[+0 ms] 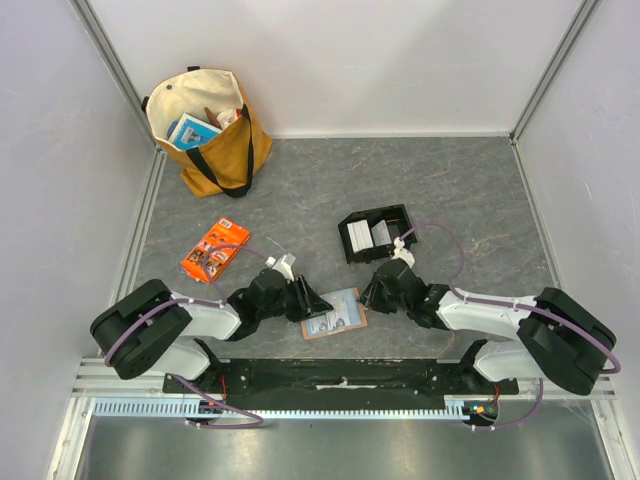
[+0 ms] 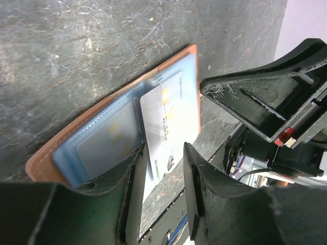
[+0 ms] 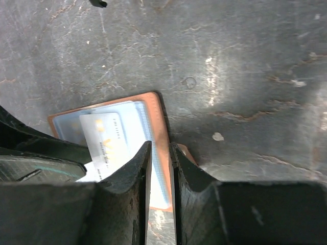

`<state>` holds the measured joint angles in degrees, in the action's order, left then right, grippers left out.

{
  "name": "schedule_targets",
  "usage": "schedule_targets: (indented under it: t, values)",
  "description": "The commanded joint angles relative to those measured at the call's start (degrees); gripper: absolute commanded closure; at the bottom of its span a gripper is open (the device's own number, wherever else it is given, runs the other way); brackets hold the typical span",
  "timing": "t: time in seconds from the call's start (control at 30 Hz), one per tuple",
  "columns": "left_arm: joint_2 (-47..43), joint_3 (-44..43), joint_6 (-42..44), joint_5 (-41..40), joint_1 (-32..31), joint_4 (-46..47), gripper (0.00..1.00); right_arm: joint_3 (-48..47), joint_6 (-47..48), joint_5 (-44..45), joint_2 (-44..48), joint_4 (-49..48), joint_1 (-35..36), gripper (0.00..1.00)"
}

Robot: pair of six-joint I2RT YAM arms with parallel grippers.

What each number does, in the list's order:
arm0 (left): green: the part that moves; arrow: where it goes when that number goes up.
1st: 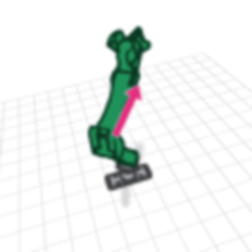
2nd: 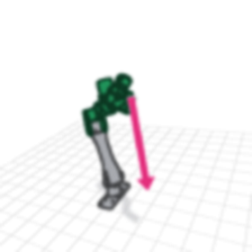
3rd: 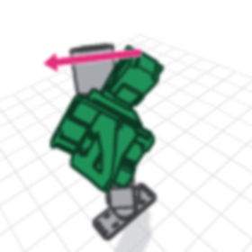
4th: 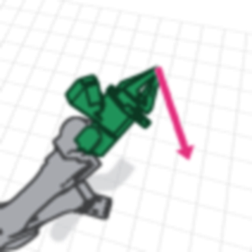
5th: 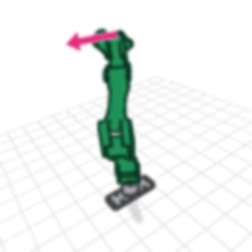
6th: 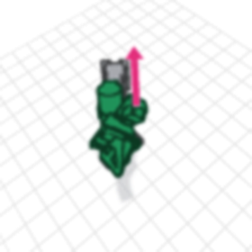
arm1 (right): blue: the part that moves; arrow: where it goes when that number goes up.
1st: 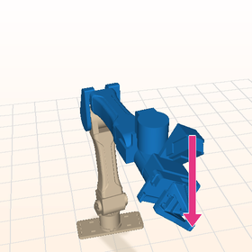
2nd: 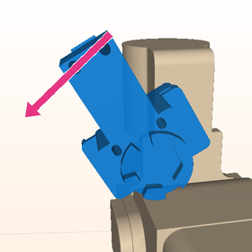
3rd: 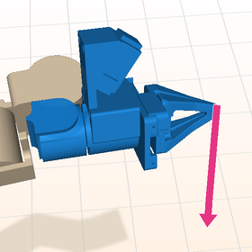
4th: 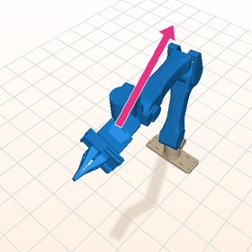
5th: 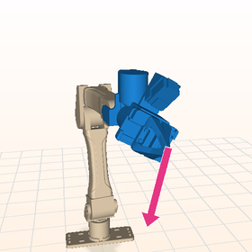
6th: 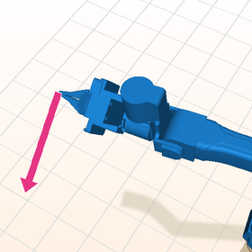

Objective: Put the credit cards into the card holder
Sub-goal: Insert the credit card into the card holder.

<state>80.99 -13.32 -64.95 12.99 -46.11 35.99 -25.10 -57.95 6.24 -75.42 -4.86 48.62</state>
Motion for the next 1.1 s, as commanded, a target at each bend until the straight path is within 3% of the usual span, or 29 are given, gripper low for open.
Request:
schedule_targets:
  t: [0.0,0.37,1.07]
  values:
    - [-1.10,-0.21,2.54,-2.27,-0.30,-8.21,0.59,1.02,0.91,3.96,2.91,4.42,-0.02,0.73]
    - [4.17,-4.60,1.40,0.89,-0.74,-5.49,0.63,0.76,0.65,-0.53,-1.40,2.23,0.33,0.73]
    - [12.17,-11.81,-3.69,2.91,-4.17,-8.74,0.62,-0.83,-1.11,-0.53,-4.47,2.58,4.20,0.73]
